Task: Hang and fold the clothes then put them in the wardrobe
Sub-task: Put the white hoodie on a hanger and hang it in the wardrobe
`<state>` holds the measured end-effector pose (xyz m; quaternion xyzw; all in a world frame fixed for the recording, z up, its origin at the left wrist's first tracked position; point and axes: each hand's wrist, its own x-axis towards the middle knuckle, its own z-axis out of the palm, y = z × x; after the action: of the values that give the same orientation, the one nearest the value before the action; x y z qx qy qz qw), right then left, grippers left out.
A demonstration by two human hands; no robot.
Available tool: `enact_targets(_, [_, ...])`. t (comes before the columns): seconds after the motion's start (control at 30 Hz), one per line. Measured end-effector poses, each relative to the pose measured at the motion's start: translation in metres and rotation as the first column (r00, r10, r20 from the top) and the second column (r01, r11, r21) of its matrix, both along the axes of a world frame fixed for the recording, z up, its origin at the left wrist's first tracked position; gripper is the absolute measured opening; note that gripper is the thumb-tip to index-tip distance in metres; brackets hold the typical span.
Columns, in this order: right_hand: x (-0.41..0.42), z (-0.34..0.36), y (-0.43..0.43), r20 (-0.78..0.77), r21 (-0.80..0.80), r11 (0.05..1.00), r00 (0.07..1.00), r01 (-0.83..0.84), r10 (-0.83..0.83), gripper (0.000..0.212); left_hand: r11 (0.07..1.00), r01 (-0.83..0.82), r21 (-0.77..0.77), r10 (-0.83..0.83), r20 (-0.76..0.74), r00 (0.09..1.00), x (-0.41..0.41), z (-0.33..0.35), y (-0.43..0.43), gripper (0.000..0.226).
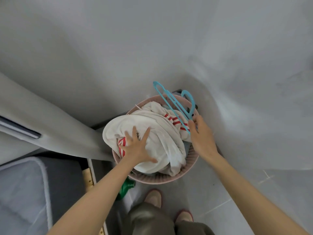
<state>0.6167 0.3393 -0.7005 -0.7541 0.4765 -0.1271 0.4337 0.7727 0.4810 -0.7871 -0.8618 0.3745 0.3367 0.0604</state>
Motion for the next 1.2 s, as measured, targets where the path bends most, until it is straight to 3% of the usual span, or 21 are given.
enact_targets(0.1, [0.003,-0.02,-0.002,0.038,0.006,1.0,0.999,-0.002,0.002,0.021,0.996,0.018,-0.085,-0.013,0.06,0.998,0.005,-0.021,0.003,0.118])
enact_targets(0.23, [0.006,-0.024,-0.002,0.049,0.012,1.0,0.999,-0.017,0.016,0.019,0.985,0.045,-0.164,-0.03,0.096,0.995,0.016,-0.017,0.005,0.079])
enact_targets(0.37, [0.003,0.004,-0.002,0.011,0.006,0.999,0.999,-0.047,0.047,0.02,0.973,0.122,-0.198,-0.105,0.093,0.99,0.016,0.027,-0.002,0.062])
enact_targets(0.53, [-0.004,0.075,-0.001,-0.001,0.03,0.997,0.997,-0.074,0.075,0.021,0.925,0.151,-0.348,-0.114,0.126,0.986,0.01,0.121,-0.02,0.049])
enact_targets(0.67, [-0.009,0.149,0.002,0.073,0.11,0.986,0.99,-0.128,0.121,0.017,0.847,0.162,-0.507,-0.128,0.102,0.987,0.009,0.216,-0.031,0.043])
enact_targets(0.77, [-0.014,0.207,0.0,0.101,0.179,0.968,0.982,-0.178,0.162,0.038,0.801,0.154,-0.579,-0.135,0.076,0.988,0.006,0.292,-0.035,0.04])
enact_targets(0.93, [-0.023,0.285,-0.003,0.077,0.116,0.965,0.971,-0.233,0.225,0.066,0.656,0.156,-0.738,-0.186,0.042,0.982,-0.003,0.405,-0.047,0.04])
enact_targets(1.07, [-0.024,0.336,-0.011,0.177,0.101,0.986,0.978,-0.133,0.114,0.063,0.535,0.193,-0.823,-0.243,0.069,0.968,-0.013,0.475,-0.058,0.044])
enact_targets(1.2, [-0.032,0.388,-0.019,0.288,0.017,0.997,0.955,-0.075,0.067,0.046,0.423,0.198,-0.884,-0.245,0.098,0.964,-0.025,0.522,-0.068,0.044])
